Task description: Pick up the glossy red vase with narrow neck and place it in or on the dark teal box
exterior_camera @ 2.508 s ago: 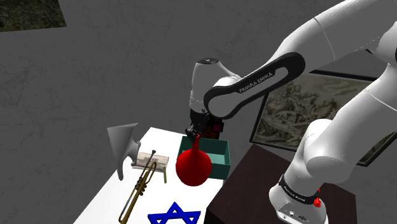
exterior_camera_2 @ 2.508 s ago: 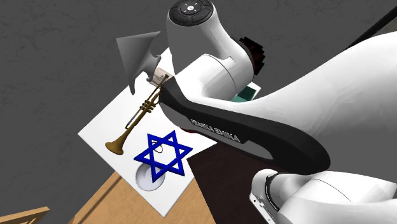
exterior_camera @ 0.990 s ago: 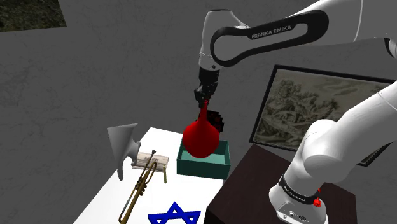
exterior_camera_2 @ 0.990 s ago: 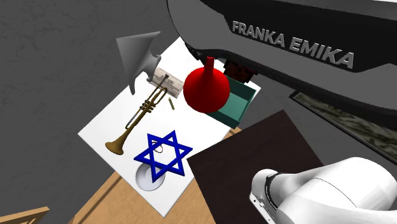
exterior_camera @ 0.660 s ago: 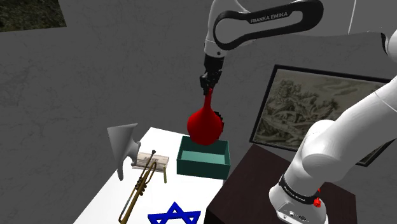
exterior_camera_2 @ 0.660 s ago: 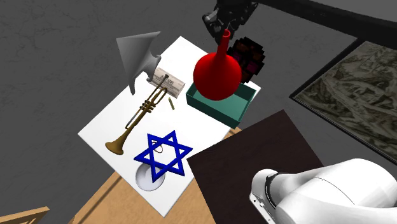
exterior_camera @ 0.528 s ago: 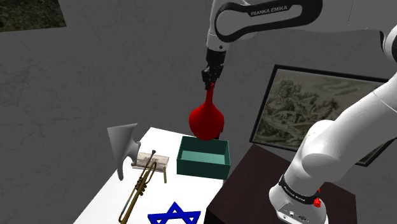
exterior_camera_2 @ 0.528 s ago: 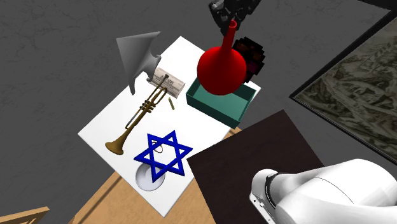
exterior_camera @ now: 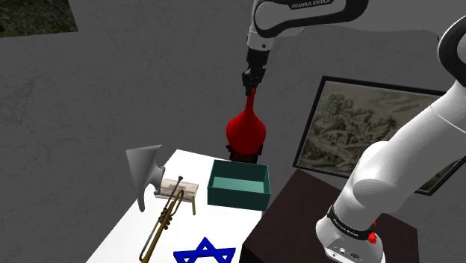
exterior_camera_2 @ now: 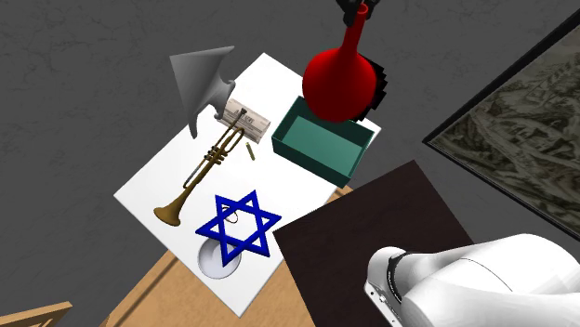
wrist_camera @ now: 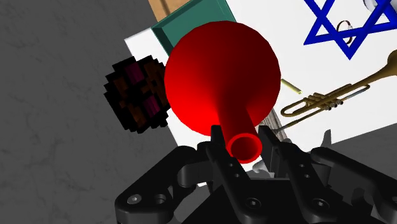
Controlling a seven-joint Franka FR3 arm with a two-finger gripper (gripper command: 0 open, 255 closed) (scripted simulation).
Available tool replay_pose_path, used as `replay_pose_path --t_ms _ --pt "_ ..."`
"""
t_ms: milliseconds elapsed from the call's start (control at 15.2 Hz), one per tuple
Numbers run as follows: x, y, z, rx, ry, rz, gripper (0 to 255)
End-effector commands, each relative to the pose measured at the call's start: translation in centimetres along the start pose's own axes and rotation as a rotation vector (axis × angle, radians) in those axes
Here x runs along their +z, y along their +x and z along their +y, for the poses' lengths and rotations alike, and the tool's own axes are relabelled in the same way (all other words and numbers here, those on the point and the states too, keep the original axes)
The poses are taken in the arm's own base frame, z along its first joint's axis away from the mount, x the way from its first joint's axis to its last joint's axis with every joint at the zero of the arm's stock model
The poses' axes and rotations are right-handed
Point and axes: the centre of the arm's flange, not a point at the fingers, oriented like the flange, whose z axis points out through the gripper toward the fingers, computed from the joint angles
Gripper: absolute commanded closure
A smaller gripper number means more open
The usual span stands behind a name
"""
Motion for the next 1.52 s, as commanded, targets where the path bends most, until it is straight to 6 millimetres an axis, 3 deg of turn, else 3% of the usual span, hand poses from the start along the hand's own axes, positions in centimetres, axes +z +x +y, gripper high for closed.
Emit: replay_pose_path --t_ms 0,1452 --pt "0.9 0.0 0.1 0.0 0.0 0.002 255" --pt "12.5 -0.8 0.1 0.0 0.0 0.002 255"
